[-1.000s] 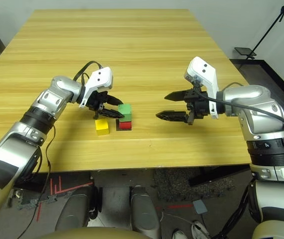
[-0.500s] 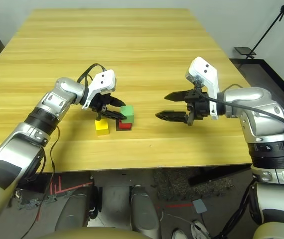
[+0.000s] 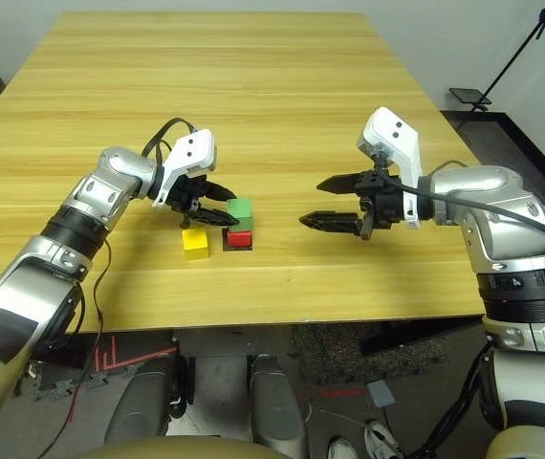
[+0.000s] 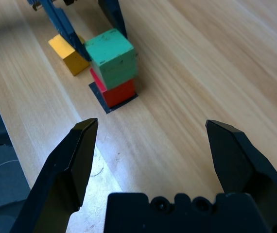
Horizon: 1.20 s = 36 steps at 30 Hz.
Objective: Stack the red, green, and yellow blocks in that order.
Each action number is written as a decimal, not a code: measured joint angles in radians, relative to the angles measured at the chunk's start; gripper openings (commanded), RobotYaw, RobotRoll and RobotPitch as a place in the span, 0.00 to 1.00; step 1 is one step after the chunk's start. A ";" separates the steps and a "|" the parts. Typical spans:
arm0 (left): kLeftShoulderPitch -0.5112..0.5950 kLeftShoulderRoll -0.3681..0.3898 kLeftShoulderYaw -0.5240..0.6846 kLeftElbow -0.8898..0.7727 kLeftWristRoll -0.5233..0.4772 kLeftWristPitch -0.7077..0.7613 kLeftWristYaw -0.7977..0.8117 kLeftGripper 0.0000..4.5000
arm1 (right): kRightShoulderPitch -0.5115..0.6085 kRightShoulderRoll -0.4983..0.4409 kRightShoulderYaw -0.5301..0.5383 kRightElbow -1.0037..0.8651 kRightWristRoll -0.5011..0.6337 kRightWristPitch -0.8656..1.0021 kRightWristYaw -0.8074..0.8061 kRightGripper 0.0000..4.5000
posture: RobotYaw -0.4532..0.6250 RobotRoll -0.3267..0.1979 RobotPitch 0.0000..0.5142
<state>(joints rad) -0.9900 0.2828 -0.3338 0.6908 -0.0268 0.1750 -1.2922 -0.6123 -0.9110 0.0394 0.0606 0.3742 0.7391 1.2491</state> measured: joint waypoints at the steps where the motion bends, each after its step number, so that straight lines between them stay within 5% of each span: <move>1: 0.003 0.000 0.001 -0.004 -0.001 0.004 -0.001 0.44 | -0.003 0.000 0.001 0.001 0.000 -0.002 0.001 1.00 | 0.51 0.40 0.21; 5: 0.005 0.000 0.002 -0.013 -0.002 0.012 -0.003 0.44 | -0.003 0.003 0.012 0.009 0.000 -0.004 0.003 1.00 | 0.51 0.40 0.21; 12: 0.036 0.010 -0.002 -0.072 0.011 0.072 -0.004 0.97 | -0.005 0.008 0.023 0.027 -0.001 -0.009 0.003 1.00 | 0.55 0.39 0.19; 13: 0.045 0.020 -0.001 -0.119 0.010 0.103 -0.001 0.99 | -0.008 0.008 0.025 0.036 -0.002 -0.011 0.004 1.00 | 0.56 0.39 0.18; 26: 0.342 0.257 0.044 -0.836 -0.034 0.634 0.167 0.99 | -0.064 0.017 0.063 0.132 -0.031 -0.061 0.037 1.00 | 0.62 0.35 0.14; 36: 0.436 0.236 0.032 -0.810 -0.024 0.513 0.320 0.99 | -0.085 0.037 0.068 0.138 -0.039 -0.069 0.051 1.00 | 0.60 0.34 0.13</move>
<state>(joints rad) -0.5536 0.5188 -0.3021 -0.1188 -0.0507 0.6876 -0.9722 -0.6971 -0.8739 0.1075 0.1986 0.3357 0.6703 1.2999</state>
